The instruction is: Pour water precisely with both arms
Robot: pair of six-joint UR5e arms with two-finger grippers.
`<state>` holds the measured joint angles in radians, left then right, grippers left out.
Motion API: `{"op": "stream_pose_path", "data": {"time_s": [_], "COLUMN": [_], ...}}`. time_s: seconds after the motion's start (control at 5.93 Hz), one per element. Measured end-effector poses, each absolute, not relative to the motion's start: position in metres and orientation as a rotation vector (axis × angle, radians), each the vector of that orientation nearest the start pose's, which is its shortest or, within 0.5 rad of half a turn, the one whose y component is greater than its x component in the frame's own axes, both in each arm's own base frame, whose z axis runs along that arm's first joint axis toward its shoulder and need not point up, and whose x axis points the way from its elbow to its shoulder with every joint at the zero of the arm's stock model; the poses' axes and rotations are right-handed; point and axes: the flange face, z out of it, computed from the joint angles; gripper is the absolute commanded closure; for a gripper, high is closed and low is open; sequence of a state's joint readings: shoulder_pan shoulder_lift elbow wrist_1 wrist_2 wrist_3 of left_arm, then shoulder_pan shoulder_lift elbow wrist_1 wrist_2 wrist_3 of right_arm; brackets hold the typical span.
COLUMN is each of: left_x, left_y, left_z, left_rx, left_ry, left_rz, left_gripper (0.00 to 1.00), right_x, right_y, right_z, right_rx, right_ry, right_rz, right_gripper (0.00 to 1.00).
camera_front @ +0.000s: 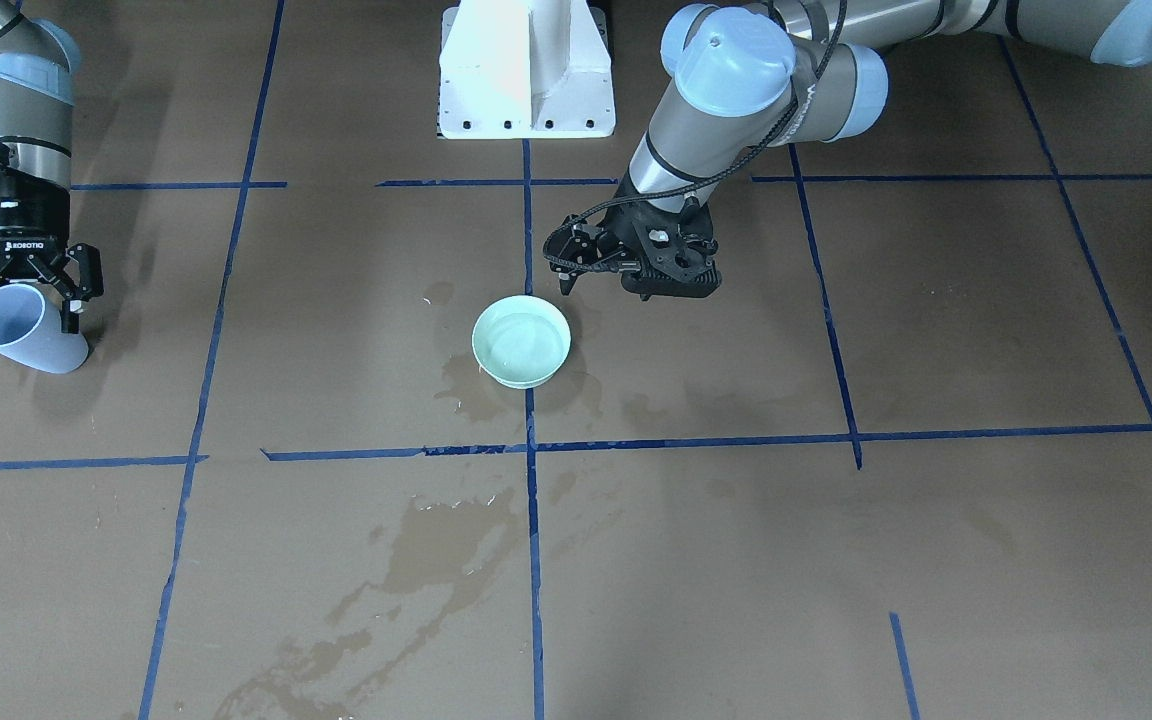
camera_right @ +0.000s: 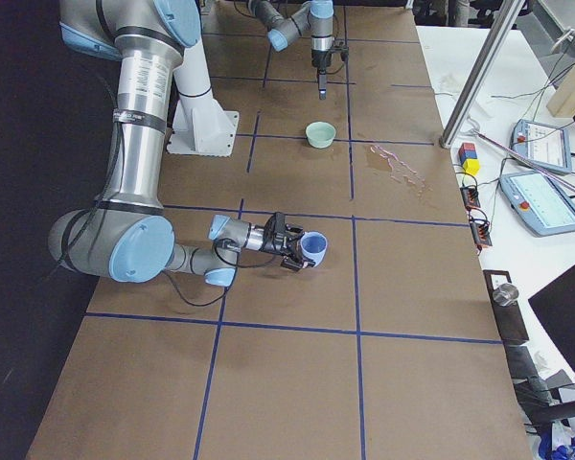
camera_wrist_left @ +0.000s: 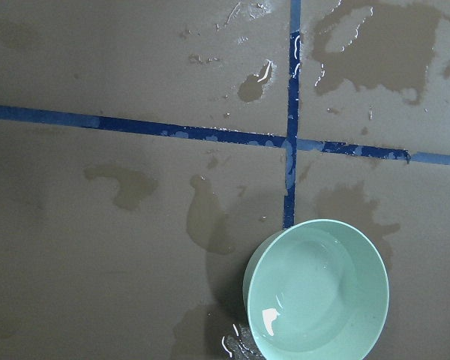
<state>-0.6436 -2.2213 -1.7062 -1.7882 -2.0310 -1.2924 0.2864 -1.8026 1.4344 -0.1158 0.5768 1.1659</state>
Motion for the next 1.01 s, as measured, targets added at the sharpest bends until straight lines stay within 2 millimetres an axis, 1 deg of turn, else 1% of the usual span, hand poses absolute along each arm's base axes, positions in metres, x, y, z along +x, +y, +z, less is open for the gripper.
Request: {"op": "stream_pose_path", "data": {"time_s": [0.17,0.34,0.51,0.67,0.84,1.01], "left_x": [0.475,0.472,0.468,0.463,0.460,0.457], "left_y": [-0.468,-0.466,-0.464,-0.461,-0.459,-0.457], "left_z": [0.187,0.187,0.188,0.187,0.187,0.186], "left_rx": [0.064,0.067,0.069,0.072,0.074,0.076], "left_ry": [1.068,1.071,1.074,1.078,1.081,1.085], "left_rz": [-0.100,-0.101,-0.100,-0.099,-0.099,-0.098], "left_gripper": [0.00,0.00,0.00,0.00,0.00,0.00], "right_x": [-0.290,-0.292,-0.293,-0.293,-0.291,-0.287], "right_y": [-0.312,-0.313,-0.313,-0.313,-0.316,-0.324], "right_z": [0.655,0.658,0.661,0.662,0.659,0.648], "right_rx": [1.168,1.166,1.163,1.163,1.161,1.178], "right_ry": [-0.627,-0.624,-0.620,-0.620,-0.621,-0.615], "right_rz": [0.435,0.432,0.429,0.429,0.416,0.375], "right_gripper": [0.01,0.14,0.40,0.52,0.72,0.79]}}
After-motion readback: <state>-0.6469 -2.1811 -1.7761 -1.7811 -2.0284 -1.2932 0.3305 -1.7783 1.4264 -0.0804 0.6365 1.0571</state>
